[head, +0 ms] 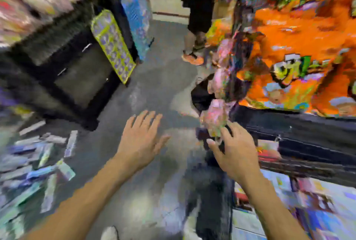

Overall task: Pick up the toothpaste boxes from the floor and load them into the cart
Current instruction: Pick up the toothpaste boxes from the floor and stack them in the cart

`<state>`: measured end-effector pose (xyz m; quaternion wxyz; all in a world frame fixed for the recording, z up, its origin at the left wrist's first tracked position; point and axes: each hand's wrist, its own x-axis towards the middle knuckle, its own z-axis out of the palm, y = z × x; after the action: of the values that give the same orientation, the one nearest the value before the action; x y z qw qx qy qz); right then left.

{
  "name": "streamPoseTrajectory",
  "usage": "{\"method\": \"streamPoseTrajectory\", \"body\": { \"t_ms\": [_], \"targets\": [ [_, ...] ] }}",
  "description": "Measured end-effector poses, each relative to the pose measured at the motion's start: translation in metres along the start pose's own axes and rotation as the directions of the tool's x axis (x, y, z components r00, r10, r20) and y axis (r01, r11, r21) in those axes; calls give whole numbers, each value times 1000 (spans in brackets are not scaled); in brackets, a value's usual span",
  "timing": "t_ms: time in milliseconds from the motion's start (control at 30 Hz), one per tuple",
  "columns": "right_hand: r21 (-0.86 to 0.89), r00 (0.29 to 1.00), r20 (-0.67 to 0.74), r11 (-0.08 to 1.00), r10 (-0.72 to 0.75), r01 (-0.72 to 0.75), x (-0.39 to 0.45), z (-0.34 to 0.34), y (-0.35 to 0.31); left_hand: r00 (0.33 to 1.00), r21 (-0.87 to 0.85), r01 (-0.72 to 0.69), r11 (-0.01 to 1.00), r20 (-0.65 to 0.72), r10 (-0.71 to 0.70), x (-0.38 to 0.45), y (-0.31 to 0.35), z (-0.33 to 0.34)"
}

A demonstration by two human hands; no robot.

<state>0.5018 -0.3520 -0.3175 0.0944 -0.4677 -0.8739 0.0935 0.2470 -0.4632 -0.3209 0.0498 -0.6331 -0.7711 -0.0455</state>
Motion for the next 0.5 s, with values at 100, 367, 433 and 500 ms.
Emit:
{"method": "streamPoseTrajectory", "body": {
  "t_ms": [100,367,433,500],
  "targets": [
    [5,977,45,978,-207,207,32,34,-104,964,20,265,964,-20,-265,-74,-103,-11],
    [73,797,162,812,-582,579,30,154,-414,654,56,753,656,43,-755,-332,-331,0],
    [95,739,203,764,-642,638,22,186,-486,564,61,820,569,80,-822,-392,-376,12],
    [128,685,227,719,-692,683,9,217,-554,470,58,878,476,90,-878,-448,-414,25]
  ]
}}
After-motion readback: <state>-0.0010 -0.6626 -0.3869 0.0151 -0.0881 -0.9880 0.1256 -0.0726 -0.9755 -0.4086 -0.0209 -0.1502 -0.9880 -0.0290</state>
